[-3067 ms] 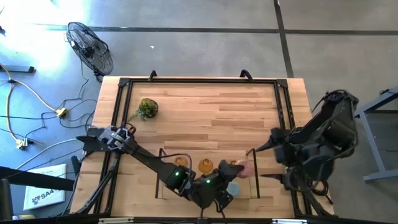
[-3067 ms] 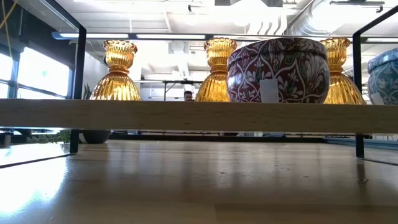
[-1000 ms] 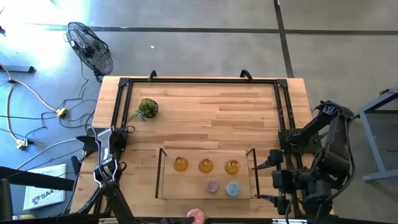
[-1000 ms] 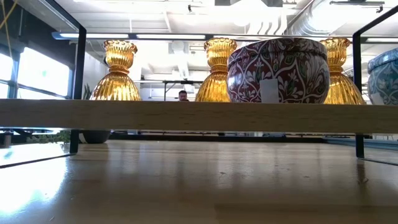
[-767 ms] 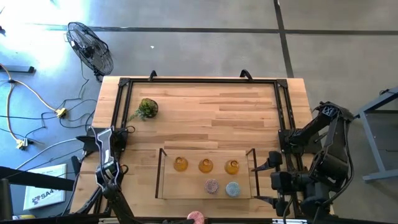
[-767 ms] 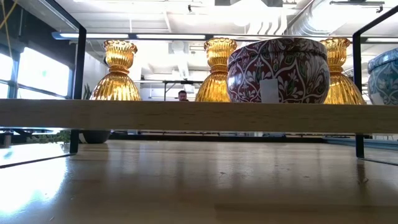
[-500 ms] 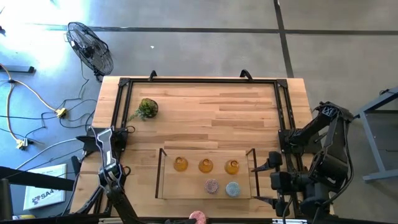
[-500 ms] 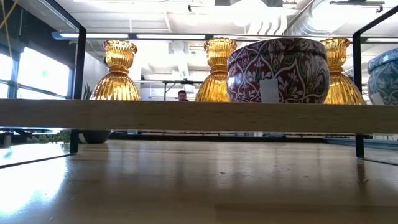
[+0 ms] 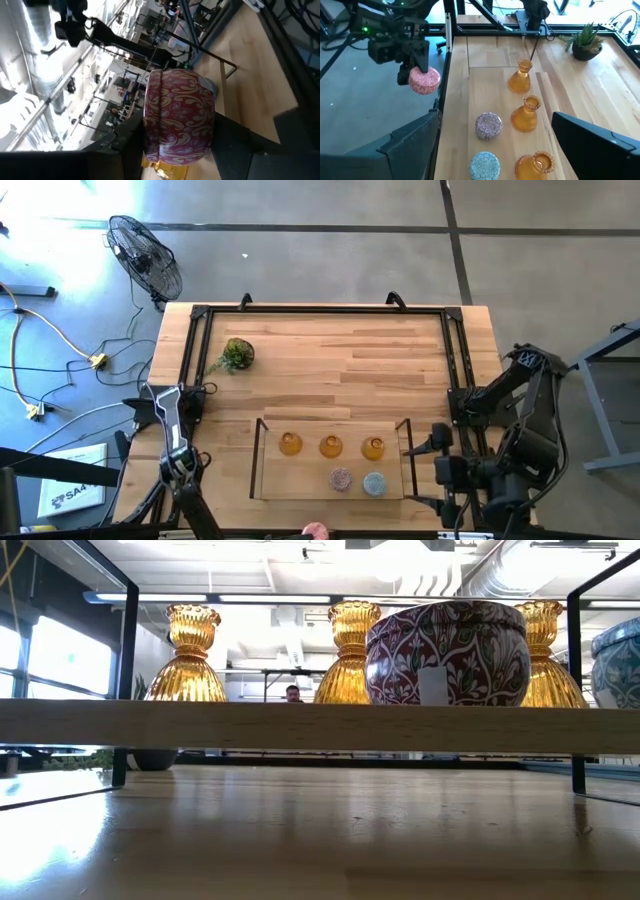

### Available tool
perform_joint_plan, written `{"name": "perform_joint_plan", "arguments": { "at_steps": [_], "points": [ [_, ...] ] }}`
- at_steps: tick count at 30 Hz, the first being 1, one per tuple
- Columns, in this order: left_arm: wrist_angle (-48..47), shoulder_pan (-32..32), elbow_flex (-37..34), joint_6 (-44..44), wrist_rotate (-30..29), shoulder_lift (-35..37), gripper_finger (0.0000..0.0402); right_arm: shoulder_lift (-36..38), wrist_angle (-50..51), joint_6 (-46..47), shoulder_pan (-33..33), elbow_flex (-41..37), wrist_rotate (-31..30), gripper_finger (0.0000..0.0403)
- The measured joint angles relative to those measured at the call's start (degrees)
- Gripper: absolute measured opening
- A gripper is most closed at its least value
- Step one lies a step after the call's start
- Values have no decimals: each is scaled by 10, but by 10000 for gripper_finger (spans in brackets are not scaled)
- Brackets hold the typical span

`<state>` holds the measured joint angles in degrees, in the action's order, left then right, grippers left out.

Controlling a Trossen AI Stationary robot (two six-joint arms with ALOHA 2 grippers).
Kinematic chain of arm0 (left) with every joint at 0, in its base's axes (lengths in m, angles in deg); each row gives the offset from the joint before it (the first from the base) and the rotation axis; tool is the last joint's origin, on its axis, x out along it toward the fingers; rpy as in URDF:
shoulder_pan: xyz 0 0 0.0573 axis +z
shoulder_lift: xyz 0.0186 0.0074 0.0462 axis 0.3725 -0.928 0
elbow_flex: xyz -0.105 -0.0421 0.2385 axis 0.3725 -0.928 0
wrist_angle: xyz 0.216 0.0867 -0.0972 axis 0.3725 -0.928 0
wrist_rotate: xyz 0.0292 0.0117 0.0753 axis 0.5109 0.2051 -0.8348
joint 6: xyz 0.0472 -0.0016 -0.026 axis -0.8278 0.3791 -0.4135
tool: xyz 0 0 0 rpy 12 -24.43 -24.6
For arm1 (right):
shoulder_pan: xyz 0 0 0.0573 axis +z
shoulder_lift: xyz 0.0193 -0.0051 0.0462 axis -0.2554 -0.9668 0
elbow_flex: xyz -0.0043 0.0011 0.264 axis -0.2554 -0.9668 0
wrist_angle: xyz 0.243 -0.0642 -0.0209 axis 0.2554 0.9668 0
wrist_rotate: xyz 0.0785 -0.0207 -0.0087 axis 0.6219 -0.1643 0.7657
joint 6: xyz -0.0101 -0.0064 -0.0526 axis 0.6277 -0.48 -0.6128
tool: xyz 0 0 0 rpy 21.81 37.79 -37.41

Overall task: Pick & Place candle stick holders
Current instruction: Put the pink patterned scented candle on the shelf

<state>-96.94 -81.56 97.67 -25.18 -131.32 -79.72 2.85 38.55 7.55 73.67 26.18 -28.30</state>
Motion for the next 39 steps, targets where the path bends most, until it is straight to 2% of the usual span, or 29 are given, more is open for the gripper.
{"name": "perform_joint_plan", "arguments": {
  "at_steps": [8,15,23,39],
  "points": [
    [-107,0,0,89,15,0,182,-24,-14,5,0,0,10,385],
    [-289,8,0,282,116,0,182,-42,-15,13,-4,0,13,385],
    [-403,42,0,375,220,0,201,-42,-17,12,-16,0,12,385],
    [-614,61,1,567,316,0,204,-42,-17,12,-19,0,1,385]
  ]
}}
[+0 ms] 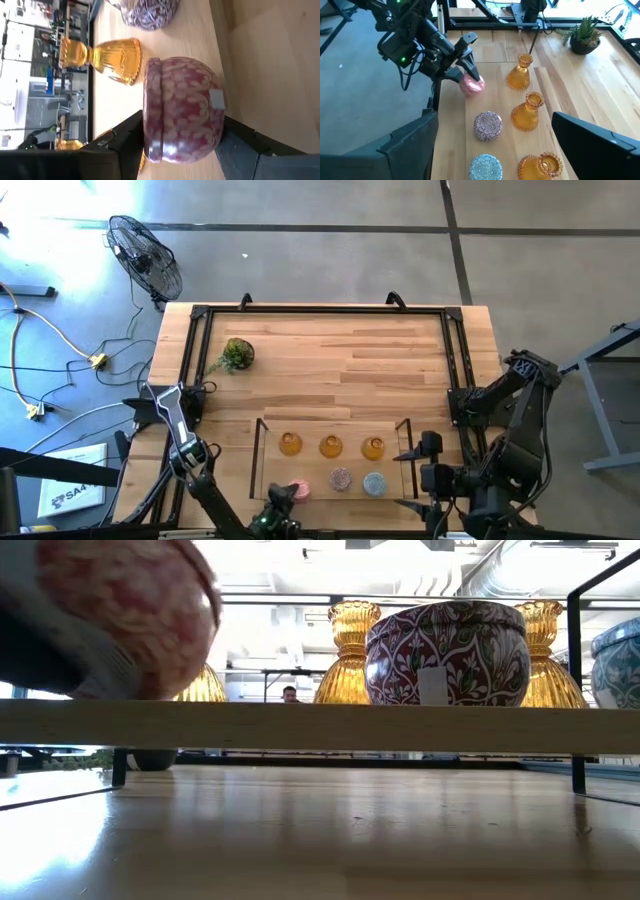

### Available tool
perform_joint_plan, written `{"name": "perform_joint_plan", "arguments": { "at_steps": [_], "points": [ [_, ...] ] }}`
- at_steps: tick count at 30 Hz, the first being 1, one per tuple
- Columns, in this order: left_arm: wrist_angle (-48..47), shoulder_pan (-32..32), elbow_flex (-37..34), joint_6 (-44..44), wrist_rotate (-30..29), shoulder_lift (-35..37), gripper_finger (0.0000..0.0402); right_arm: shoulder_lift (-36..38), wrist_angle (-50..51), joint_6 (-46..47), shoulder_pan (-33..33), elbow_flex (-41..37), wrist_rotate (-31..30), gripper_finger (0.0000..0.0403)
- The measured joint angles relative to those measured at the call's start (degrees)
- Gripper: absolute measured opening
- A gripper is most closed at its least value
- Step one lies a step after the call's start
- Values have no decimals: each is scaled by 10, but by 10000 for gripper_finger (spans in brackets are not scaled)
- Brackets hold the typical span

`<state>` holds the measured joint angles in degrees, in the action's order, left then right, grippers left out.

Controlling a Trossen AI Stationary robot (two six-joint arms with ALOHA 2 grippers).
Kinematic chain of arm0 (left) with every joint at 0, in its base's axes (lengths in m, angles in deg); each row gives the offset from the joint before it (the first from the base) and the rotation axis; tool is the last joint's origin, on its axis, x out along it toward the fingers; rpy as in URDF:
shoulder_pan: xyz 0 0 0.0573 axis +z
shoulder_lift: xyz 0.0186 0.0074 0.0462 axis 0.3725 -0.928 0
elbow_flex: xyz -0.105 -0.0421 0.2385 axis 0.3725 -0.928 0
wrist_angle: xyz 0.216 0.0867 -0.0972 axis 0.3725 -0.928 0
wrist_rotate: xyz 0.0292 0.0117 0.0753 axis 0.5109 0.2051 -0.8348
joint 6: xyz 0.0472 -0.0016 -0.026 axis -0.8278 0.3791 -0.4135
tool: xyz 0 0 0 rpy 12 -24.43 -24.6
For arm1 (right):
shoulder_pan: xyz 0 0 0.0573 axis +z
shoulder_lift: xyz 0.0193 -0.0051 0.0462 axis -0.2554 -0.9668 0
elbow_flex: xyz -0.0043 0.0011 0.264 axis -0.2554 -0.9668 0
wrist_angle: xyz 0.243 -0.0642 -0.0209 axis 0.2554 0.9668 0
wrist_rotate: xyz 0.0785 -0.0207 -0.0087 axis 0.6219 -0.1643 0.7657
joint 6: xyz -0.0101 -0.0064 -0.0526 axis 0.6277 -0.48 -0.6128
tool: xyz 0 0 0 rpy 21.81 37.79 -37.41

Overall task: Pick & Place candle stick holders
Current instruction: Put the pink patterned scented candle on the shelf

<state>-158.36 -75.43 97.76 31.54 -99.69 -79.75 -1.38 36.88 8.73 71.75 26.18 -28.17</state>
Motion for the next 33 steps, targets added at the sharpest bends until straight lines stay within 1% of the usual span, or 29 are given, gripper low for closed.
{"name": "perform_joint_plan", "arguments": {
  "at_steps": [6,13,33],
  "points": [
    [-15,5,0,10,28,0,204,0,0,0,-5,0,-7,385],
    [-16,10,0,11,41,1,205,0,0,1,-22,0,10,385],
    [-15,14,0,-13,27,1,205,0,0,-3,-30,0,19,385]
  ]
}}
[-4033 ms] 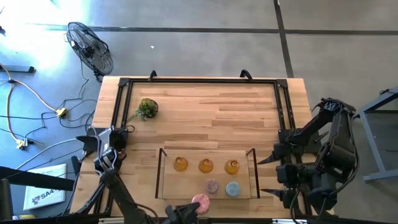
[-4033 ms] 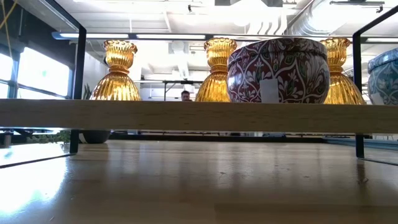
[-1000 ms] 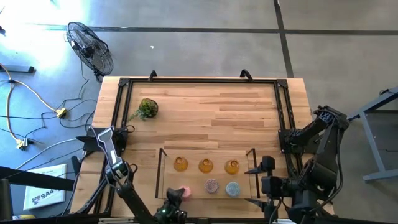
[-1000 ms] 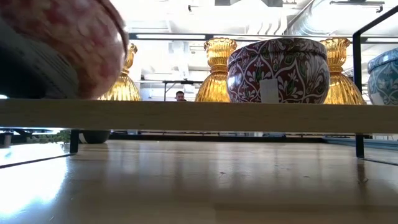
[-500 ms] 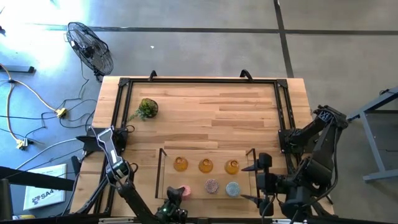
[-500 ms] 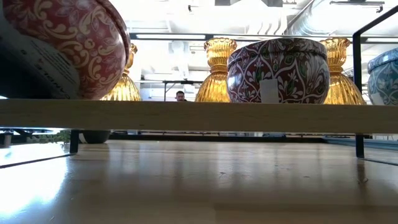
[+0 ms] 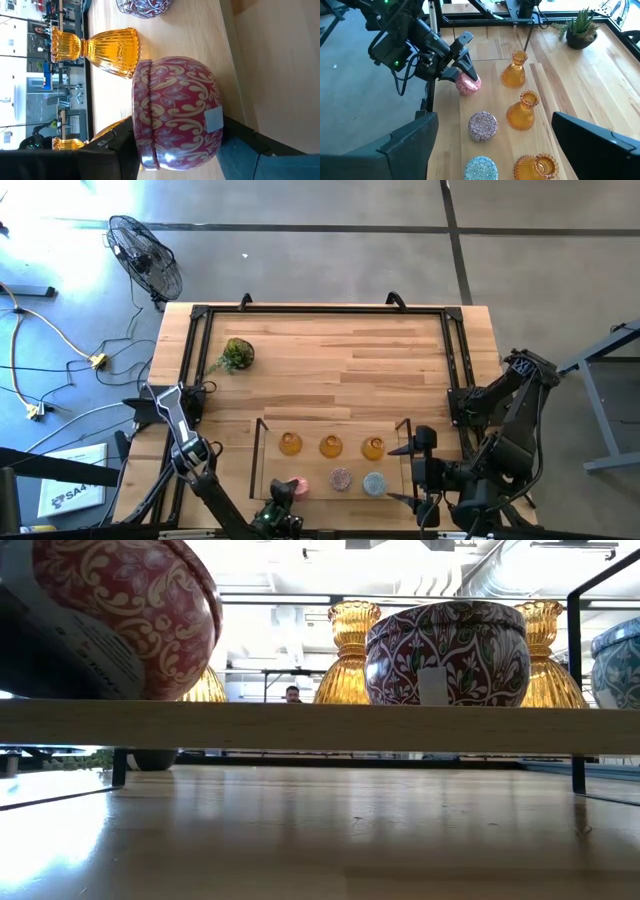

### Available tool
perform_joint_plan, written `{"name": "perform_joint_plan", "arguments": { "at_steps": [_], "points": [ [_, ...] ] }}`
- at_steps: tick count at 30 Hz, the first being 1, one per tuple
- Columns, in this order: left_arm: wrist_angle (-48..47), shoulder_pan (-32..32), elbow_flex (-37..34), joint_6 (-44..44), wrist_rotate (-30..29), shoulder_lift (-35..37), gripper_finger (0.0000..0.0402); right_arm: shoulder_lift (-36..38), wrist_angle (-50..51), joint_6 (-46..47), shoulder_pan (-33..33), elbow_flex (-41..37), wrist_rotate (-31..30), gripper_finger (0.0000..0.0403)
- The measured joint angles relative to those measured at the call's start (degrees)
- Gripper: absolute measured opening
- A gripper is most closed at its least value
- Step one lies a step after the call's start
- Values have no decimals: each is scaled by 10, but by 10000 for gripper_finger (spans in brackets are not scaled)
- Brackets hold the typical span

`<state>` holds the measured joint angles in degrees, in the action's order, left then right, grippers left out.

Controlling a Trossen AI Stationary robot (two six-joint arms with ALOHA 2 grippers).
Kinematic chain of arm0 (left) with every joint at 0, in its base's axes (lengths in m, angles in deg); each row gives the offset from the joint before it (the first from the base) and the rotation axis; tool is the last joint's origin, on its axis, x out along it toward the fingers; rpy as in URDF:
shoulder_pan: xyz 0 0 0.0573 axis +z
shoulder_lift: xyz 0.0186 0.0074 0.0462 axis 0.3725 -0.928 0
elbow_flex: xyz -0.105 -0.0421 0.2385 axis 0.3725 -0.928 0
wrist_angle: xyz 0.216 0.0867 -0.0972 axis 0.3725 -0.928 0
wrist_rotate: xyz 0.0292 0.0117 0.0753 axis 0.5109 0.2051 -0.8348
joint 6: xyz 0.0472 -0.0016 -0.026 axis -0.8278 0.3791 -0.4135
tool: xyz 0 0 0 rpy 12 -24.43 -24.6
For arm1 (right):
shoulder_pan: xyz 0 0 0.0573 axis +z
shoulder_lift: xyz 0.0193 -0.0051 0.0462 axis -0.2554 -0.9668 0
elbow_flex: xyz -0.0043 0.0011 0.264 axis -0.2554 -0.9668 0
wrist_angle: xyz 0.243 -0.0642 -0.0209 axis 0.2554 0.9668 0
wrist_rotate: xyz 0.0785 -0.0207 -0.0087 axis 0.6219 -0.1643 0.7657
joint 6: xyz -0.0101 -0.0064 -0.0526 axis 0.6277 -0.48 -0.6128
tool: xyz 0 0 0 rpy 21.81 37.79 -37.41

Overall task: Pick & Place candle stick holders
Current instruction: Put the pink patterned scented candle on the shelf

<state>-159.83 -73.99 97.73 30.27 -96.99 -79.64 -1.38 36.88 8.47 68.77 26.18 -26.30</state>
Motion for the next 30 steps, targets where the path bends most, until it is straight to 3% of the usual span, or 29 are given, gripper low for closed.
{"name": "perform_joint_plan", "arguments": {
  "at_steps": [30],
  "points": [
    [-1,4,0,20,35,2,205,-15,0,1,0,0,11,385]
  ]
}}
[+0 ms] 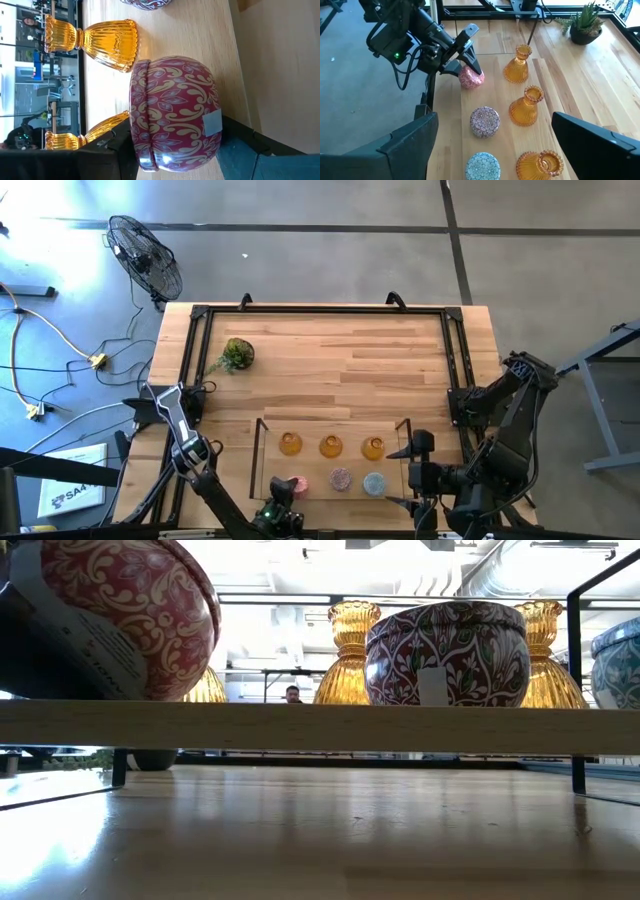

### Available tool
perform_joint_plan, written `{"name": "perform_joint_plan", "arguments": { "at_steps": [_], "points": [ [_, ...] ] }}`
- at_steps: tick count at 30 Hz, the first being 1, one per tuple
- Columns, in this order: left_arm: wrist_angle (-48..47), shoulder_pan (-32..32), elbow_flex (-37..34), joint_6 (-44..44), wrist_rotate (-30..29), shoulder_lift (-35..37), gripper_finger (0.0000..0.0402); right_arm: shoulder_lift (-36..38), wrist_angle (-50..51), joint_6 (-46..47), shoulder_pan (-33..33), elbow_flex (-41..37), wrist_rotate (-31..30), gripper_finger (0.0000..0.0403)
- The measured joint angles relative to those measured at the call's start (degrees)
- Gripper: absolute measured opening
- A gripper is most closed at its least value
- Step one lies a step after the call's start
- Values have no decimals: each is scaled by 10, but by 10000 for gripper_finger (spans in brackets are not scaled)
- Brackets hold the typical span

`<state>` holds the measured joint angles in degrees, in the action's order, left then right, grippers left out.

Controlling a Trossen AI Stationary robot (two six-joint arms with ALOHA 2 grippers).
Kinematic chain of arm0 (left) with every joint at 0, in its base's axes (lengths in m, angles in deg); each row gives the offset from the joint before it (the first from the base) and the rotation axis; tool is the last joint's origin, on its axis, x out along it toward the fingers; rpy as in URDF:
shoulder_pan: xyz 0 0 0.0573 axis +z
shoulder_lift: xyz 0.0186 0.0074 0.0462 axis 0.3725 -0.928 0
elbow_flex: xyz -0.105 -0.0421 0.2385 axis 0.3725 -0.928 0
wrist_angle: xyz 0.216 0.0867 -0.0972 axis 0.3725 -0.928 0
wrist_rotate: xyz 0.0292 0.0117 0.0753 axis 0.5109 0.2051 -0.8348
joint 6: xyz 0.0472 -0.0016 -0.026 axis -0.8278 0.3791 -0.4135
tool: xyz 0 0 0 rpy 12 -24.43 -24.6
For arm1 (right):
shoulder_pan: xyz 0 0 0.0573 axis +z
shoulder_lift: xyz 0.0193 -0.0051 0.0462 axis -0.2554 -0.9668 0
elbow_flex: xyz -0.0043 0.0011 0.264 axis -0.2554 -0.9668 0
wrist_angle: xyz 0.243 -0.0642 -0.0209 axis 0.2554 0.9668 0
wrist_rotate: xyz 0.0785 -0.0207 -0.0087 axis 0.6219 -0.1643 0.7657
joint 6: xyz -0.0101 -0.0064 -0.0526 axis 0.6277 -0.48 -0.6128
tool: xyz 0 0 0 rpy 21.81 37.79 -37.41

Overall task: Pick & Place candle stick holders
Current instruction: Put the pink patterned scented candle on the shelf

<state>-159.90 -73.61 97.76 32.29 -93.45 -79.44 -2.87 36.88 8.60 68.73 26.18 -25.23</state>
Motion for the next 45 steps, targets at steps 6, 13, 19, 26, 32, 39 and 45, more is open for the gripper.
{"name": "perform_joint_plan", "arguments": {
  "at_steps": [6,13,19,26,32,39,45],
  "points": [
    [0,0,0,-4,3,0,205,0,0,-1,0,0,0,385],
    [-1,-5,0,-3,4,0,205,0,0,-2,0,0,0,385],
    [-1,-5,0,17,-7,-1,205,0,0,-2,0,0,0,385],
    [-4,-4,0,32,-11,-1,245,0,0,0,0,0,0,385],
    [-4,-4,0,39,-17,-1,300,0,0,0,0,0,0,385],
    [-1,-4,0,26,-4,1,319,0,0,0,0,0,0,385],
    [6,-4,0,13,14,16,319,0,0,0,0,0,0,385]
  ]
}}
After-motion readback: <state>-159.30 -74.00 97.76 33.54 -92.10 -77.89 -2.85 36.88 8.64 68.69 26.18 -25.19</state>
